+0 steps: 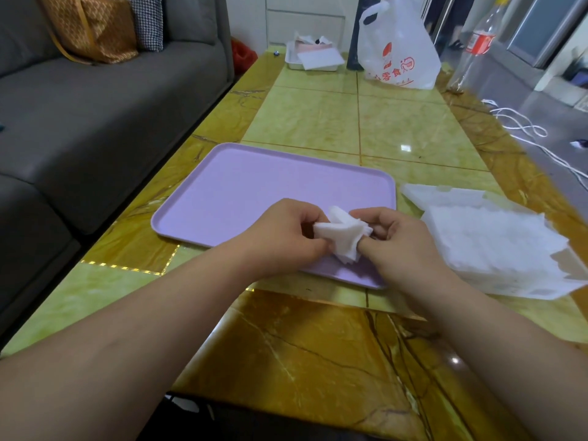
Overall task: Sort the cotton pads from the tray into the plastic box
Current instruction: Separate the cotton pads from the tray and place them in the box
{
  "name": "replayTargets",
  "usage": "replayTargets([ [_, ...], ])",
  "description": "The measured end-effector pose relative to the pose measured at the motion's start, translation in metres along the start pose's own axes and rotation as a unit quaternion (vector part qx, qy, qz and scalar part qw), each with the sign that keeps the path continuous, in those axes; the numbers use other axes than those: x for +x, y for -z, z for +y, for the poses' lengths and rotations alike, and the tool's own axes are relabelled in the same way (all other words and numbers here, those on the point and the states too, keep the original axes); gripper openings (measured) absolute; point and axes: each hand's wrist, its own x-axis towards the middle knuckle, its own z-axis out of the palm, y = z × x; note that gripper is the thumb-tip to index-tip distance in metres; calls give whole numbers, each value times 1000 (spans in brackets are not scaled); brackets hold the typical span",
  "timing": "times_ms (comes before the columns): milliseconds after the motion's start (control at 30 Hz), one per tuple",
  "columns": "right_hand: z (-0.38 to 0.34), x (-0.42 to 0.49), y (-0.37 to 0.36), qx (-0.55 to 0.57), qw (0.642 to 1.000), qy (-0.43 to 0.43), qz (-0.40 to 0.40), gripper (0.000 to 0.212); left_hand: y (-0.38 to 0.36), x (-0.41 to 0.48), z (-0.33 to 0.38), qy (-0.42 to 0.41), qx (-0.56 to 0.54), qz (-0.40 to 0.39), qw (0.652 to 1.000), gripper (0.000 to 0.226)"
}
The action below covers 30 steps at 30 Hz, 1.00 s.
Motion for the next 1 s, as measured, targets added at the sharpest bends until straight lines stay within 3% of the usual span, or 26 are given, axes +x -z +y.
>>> replayTargets([
  [267,1,3,3,33,999,-9,-7,29,4,1,-4,-16,16,-30,999,8],
  [433,0,1,2,26,999,-6,-27,28,1,5,-7,-26,66,-15,997,9],
  [533,-3,0,4,21,999,3,-44,24,0,5,-8,-17,47,-1,999,1],
  [767,-4,0,3,15,998,9,-54,19,-6,8,-11,-10,46,41,998,9],
  [867,-4,-2,1,23,997,12,-70,50,-11,9,-12,-11,57,59,997,12],
  [1000,2,-5,-4,-64,994,86,-29,44,-2,9,-12,-16,54,64,996,14],
])
